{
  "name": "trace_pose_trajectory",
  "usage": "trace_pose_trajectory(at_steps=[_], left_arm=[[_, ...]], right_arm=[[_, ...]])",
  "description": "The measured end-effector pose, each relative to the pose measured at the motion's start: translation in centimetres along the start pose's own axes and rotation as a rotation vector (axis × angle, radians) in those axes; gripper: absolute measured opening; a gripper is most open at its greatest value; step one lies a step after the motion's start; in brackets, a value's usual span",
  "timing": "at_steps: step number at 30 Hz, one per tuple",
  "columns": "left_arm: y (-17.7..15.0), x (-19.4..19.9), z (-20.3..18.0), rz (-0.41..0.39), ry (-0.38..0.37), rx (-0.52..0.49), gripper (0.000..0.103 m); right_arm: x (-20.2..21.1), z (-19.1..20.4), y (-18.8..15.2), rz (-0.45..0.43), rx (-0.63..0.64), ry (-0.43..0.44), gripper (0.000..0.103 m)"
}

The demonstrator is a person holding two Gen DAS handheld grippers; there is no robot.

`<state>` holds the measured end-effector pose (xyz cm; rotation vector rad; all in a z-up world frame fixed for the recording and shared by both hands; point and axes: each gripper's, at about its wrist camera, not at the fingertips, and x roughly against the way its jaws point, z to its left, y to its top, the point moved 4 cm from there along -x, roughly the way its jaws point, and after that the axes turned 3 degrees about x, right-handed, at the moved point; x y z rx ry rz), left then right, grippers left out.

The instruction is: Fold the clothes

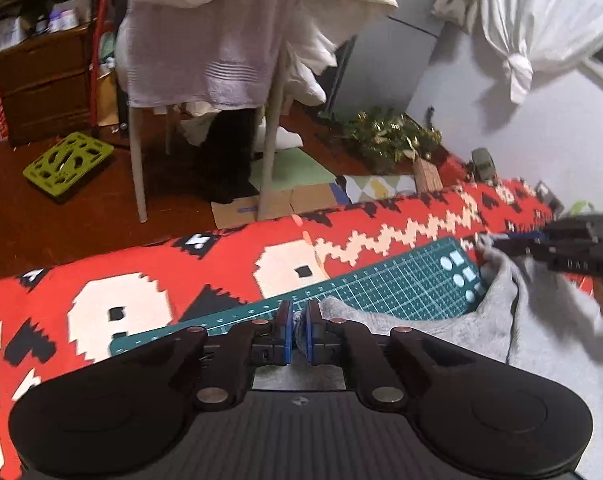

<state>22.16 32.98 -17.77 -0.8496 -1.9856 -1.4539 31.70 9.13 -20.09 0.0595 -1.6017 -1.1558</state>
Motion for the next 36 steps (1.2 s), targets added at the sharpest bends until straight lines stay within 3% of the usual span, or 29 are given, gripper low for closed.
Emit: trace_pose_trajectory(at_steps=[4,10,15,18,19,21,29,33,36], left_arm=[[0.2,0.9,1.0,-0.006,-0.047,0.058,0.007],[-0.5,-0.3,0.2,0.061,-0.034,-0.009,0.012],[-0.9,-0.4,-0.3,0.074,-0.033,-0.044,0.015],[-1.1,-0.2,-0.4,0.087,-0.04,-0.049,0.014],[-1.2,-0.2,-0.4,0.084,-0.032,-0.048,0.008],[-1.5,-0.1,-0.9,0.064,-0.006,-0.054,0.004],[-3.1,5.8,-3.4,-0.116,0.093,-0.068,0.004],[-4.7,9.5,-4.8,-0.158,0.083,-0.048,0.004],[-6.0,11.2,-5.6,-0.146,0.074,-0.037,0.004]], right_arm=[[1.2,-1.1,0.1,-0.038,-0.055,-0.001,0.008],[1.3,-1.8,-0.2,-0.028,-0.077,0.012,0.01],[0.8,-1.5,-0.4,-0.017,-0.079,0.026,0.02],[0.5,-1.5,-0.7,-0.007,-0.089,0.027,0.02],[0.6,-1.4,-0.8,-0.009,-0.092,0.029,0.019],[0.6,-1.4,-1.0,-0.013,-0.099,0.033,0.006],[6.2,0.1,-1.5,-0.126,-0.122,-0.015,0.005],[10.6,1.3,-2.7,-0.18,-0.143,-0.014,0.005],[13.2,2.4,-3.8,-0.195,-0.143,-0.008,0.005]])
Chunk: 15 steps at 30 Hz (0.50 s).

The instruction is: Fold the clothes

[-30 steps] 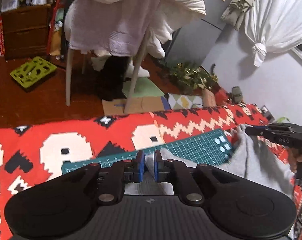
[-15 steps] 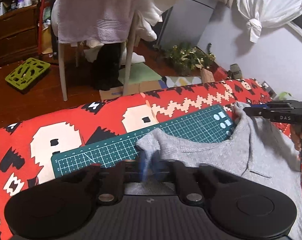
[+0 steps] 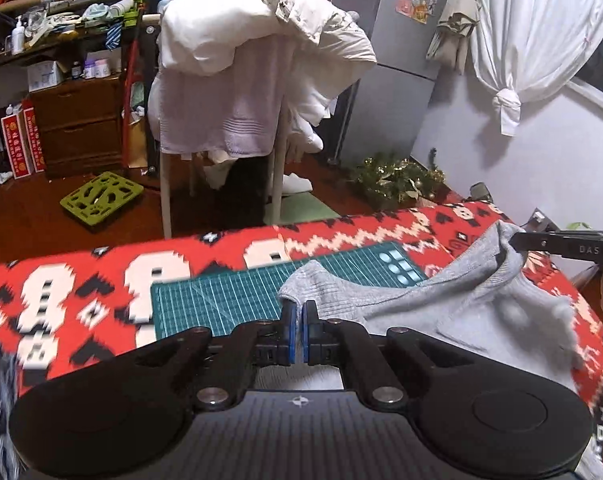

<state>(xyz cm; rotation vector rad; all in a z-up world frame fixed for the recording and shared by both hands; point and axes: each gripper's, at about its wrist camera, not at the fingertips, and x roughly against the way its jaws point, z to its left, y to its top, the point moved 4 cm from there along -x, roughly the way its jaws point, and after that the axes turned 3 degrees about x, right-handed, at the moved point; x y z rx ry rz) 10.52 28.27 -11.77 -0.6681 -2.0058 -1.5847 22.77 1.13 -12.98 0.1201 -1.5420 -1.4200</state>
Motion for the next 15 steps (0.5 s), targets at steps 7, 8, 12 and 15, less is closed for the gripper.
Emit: trace_pose_trajectory(at_steps=[7,8,12,15], left_arm=[[-0.1,-2.4,0.8,0.064,0.064,0.074,0.004],[0.3,-3.4,1.3,0.076,0.072,0.106,0.004],[2.0,-7.0,2.9,0.103,0.105,0.193,0.004],[2.7,-8.9,3.5,0.118,0.13,0.215,0.004]], right_arm=[[-0.4,-0.1,-1.0,0.039,-0.076,-0.03,0.006],[-1.2,-0.5,-0.8,0.046,-0.1,-0.035,0.005],[-5.1,-2.3,-0.1,0.067,-0.174,-0.063,0.005],[-8.0,-3.1,0.6,0.092,-0.193,-0.083,0.005]])
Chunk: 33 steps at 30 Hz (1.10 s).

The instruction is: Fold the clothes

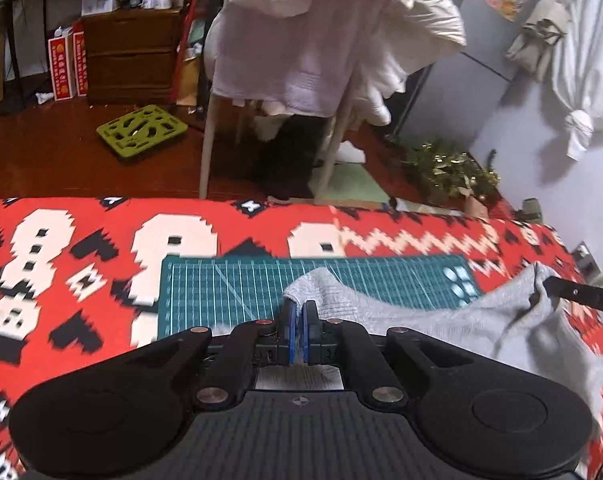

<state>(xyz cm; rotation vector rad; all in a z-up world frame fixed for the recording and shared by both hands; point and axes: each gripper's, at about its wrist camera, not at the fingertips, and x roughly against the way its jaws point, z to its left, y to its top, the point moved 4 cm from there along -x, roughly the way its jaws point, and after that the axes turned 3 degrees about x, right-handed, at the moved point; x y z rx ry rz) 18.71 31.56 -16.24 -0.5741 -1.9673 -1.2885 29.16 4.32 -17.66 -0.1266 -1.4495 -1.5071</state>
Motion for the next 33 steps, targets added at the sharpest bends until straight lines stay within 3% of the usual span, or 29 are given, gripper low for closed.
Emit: trace_pose_trajectory(at_steps=[9,13,15,17,20,23,27,33], left_arm=[[1.8,-3.6,-0.1,-0.037,0.068,-0.026,0.003],[1.7,-3.9,0.5,-0.021,0.039,-0.026,0.004],[1.7,-3.5,0.7,-0.023,0.017,-0.028,0.008],[1.8,-2.8,1.0,-0.037,0.01,-0.032,0.012],[1.9,-1.9,1.6,-0.045,-0.027,-0.013,0.025],[1.8,-0.7,2.0,-0.056,-0.034,-0.025,0.029],[0.9,1.0,2.8,-0.061,-0.024,-0.07,0.03],[-0.6,2.1,4.5,-0.031,0.011,-0.094,0.03]], right_arm=[[-5.4,-0.2,2.4,0.012,0.036,-0.078,0.005],[-6.9,-0.8,1.8,0.049,0.038,-0.082,0.006],[-6.7,-1.0,1.8,0.044,0.037,-0.062,0.012],[-6.2,-1.4,2.1,0.028,0.018,-0.046,0.021],[-4.7,-2.0,2.8,0.006,0.015,-0.032,0.022],[-2.6,-3.0,3.2,-0.002,0.024,-0.037,0.022],[0.9,-5.8,2.9,0.008,0.054,-0.112,0.027],[2.5,-10.3,0.6,0.087,0.1,-0.249,0.027]])
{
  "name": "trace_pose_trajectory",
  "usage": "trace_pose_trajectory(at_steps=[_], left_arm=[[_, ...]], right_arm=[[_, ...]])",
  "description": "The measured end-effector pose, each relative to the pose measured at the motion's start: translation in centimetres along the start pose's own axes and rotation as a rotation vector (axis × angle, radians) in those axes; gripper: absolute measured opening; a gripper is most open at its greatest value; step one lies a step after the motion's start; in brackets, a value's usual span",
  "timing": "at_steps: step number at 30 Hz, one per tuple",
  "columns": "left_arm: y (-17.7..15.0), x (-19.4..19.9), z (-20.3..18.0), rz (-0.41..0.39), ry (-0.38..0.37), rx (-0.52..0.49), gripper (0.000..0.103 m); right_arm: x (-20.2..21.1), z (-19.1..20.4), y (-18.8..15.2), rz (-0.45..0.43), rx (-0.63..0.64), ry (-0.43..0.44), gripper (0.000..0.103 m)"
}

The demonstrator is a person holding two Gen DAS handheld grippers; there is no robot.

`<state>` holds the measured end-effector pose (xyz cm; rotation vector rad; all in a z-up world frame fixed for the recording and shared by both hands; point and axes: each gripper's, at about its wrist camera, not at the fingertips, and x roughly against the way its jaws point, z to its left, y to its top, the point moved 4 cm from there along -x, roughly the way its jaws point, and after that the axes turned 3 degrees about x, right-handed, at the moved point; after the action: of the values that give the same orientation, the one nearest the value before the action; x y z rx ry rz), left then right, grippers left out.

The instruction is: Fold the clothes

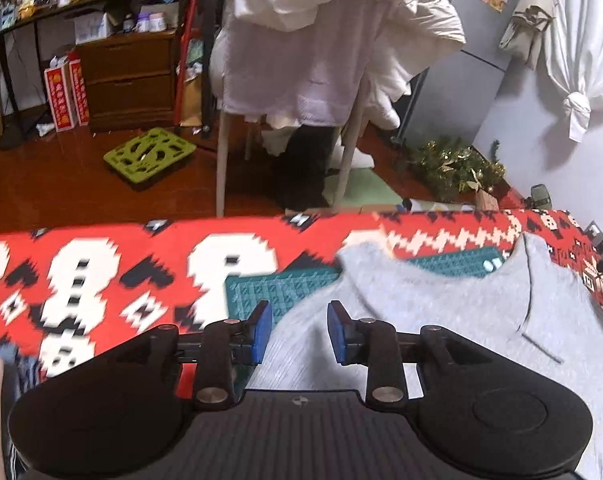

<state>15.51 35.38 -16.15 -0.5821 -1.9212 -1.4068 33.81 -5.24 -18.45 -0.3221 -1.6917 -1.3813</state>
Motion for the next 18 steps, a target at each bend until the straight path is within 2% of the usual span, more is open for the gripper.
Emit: trace_pose_trajectory(at_steps=[4,8,11,15,18], left_arm=[[-0.9,0.8,0.9,0.013,-0.004,0.01,0.03],[-1.6,1.2,1.1,0.013,-0.011,-0.002,0.03],[-1.8,1.0,1.1,0.011,-0.008,-0.004,0.029],[-1.8,0.7,1.2,0.012,-0.002,0.001,0.023],[-1.8,0.5,1.0,0.014,-0.001,-0.018,0.023]], right_arm=[[1.5,-0.7,-2.3,0.027,0.048,0.0,0.027],[3.4,-0.5,-3.8,0.006,0.075,0.009,0.027],[2.7,0.6,-2.9,-0.023,0.067,0.043,0.027],[0.8,2.9,-0.8,-0.059,0.049,0.095,0.026],[-1.0,4.3,0.1,-0.057,0.065,0.104,0.026]])
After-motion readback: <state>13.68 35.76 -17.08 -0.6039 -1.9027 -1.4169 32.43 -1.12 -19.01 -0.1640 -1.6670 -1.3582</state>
